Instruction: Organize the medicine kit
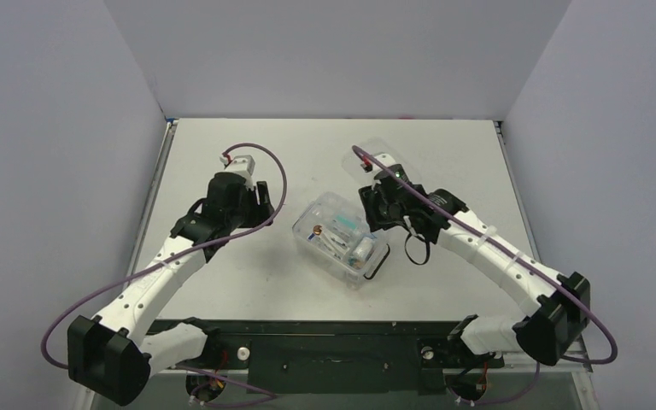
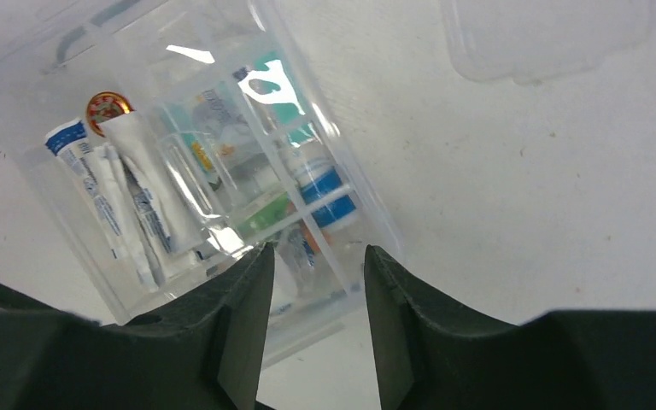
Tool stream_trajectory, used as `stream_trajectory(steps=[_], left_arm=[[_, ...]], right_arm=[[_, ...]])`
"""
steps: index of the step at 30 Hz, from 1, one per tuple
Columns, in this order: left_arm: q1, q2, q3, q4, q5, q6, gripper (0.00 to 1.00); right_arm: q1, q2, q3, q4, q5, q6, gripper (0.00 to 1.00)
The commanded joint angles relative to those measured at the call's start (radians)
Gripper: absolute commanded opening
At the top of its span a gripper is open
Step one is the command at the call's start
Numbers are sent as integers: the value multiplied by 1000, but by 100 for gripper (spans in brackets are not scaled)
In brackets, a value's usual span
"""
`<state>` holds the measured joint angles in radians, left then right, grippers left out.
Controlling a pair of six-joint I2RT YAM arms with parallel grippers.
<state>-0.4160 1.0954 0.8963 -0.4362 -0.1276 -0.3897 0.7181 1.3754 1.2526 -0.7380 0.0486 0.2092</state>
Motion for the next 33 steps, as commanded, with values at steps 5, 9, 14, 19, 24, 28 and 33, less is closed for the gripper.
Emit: stream_trajectory(steps=[5, 9, 14, 19, 24, 28, 33], left_arm=[[12, 69, 23, 82, 171, -43, 58], [15, 100, 19, 139, 266, -86, 58], [11, 140, 15, 200, 342, -117, 58], [8, 198, 34, 229, 420, -127, 58], [-11, 262, 69, 231, 468, -123, 58], [-31, 295, 82, 229, 473, -111, 58], [-39, 293, 69, 245, 473, -112, 58]], right_arm=[[-69, -313, -223, 90, 182, 325, 41], [-86, -410, -320, 104, 202, 412, 41], [-93, -499, -415, 158, 168, 544, 38], [-94, -533, -500, 216, 140, 635, 26], [-93, -499, -544, 251, 106, 667, 3], [-91, -475, -564, 286, 99, 686, 0], [-91, -423, -562, 308, 96, 682, 0]])
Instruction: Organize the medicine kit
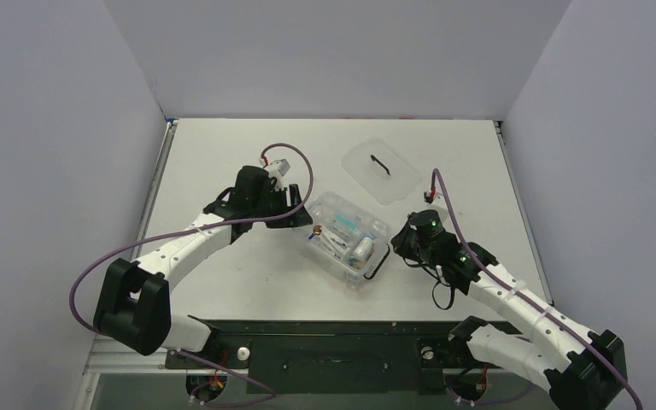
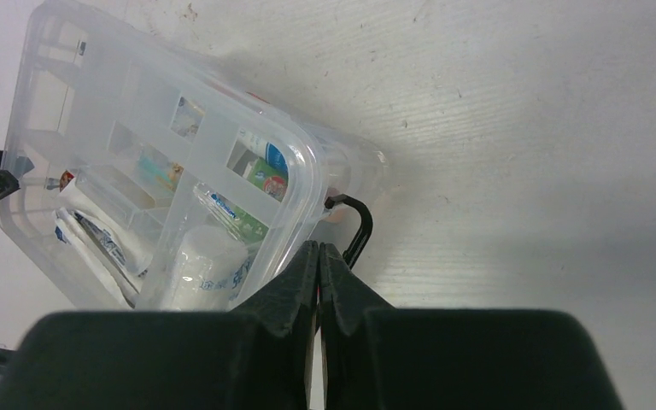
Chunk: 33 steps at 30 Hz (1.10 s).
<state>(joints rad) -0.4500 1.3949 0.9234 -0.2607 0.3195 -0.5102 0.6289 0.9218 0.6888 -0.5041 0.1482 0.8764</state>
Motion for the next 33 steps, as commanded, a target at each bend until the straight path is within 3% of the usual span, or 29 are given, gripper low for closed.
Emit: stream_trajectory(steps=[1, 18, 33], left_arm=[[-7, -10, 38, 72, 27, 8, 58], [-16, -59, -28, 21, -3, -4, 55], [-24, -248, -109, -90, -85, -36, 54]], right_arm=[[-1, 38, 3, 79, -4, 14, 0], [-10, 198, 106, 132, -38, -48, 0], [-59, 449, 330, 99, -260, -263, 0]])
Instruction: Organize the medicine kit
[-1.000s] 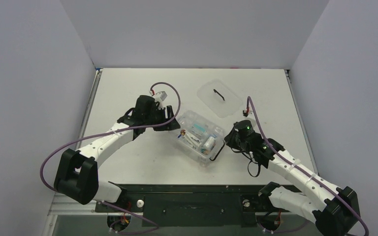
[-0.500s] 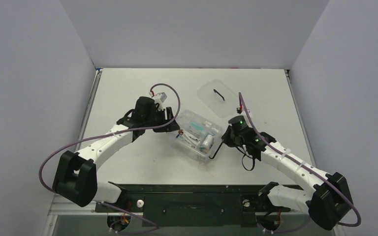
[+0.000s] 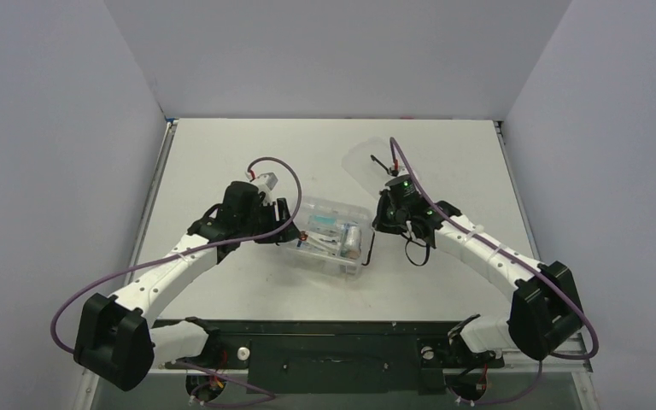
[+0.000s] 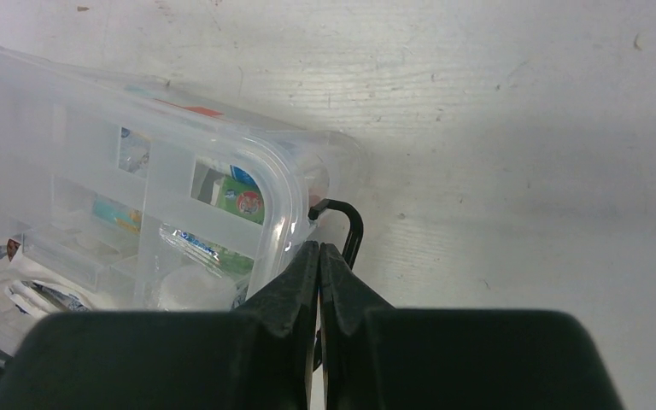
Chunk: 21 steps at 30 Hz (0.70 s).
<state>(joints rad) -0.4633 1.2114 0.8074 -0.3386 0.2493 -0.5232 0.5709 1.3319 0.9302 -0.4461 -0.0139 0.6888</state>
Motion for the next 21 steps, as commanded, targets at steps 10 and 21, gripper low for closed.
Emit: stream_trajectory(steps=[10, 21], left_arm=[[-8, -113, -2, -67, -41, -38, 54], [-8, -147, 34, -102, -55, -25, 54]], right_arm=[[-22, 182, 226, -25, -153, -170, 0], [-196, 196, 377, -159, -17, -277, 15]])
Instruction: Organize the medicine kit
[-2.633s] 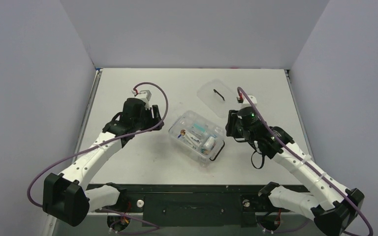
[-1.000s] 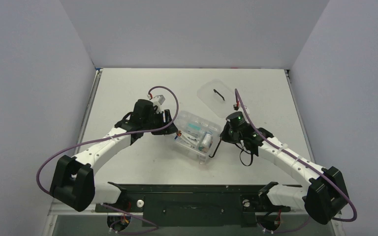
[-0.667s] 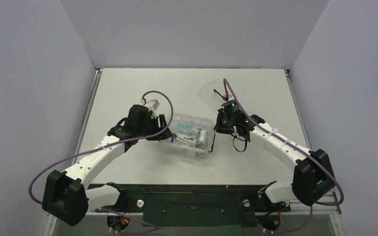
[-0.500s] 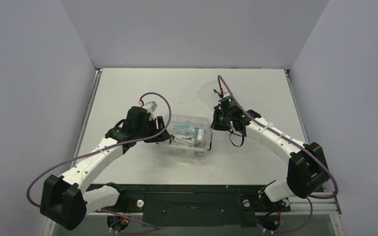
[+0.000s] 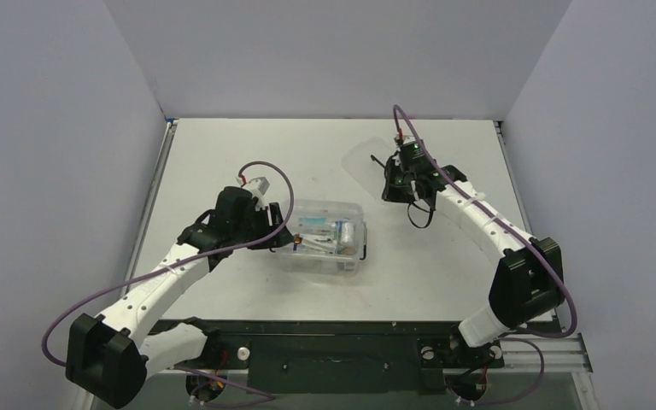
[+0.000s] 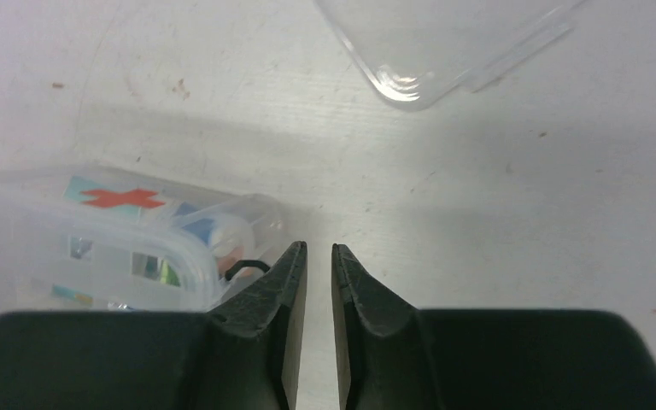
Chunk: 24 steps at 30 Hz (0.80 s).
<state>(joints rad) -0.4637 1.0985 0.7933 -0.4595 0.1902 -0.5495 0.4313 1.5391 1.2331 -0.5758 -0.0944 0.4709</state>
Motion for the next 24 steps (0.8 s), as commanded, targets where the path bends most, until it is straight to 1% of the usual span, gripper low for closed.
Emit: stream_trajectory(steps=[1, 4, 12, 14, 15, 17, 20, 24], left_arm=[[-7, -35, 50, 16, 7, 3, 54], [-7, -34, 53, 15, 11, 5, 54], [-5, -34, 56, -16, -8, 26, 55], [-2, -42, 65, -34, -29, 34, 56], [-1, -46, 70, -44, -37, 42, 57], [1, -48, 90, -76, -66, 56, 60], [3, -43, 132, -131, -108, 79, 62], [5, -48, 169, -185, -161, 107, 65]], right_arm=[[-76, 1, 85, -32, 61, -74, 17], [-102, 42, 165, -37, 54, -117, 25], [-114, 249, 408, -87, 86, -242, 35], [-114, 297, 453, -95, 129, -277, 41], [-114, 327, 479, -97, 154, -286, 51], [-114, 368, 512, -100, 172, -316, 57], [-114, 419, 554, -105, 188, -370, 58], [-114, 487, 606, -115, 190, -420, 57]])
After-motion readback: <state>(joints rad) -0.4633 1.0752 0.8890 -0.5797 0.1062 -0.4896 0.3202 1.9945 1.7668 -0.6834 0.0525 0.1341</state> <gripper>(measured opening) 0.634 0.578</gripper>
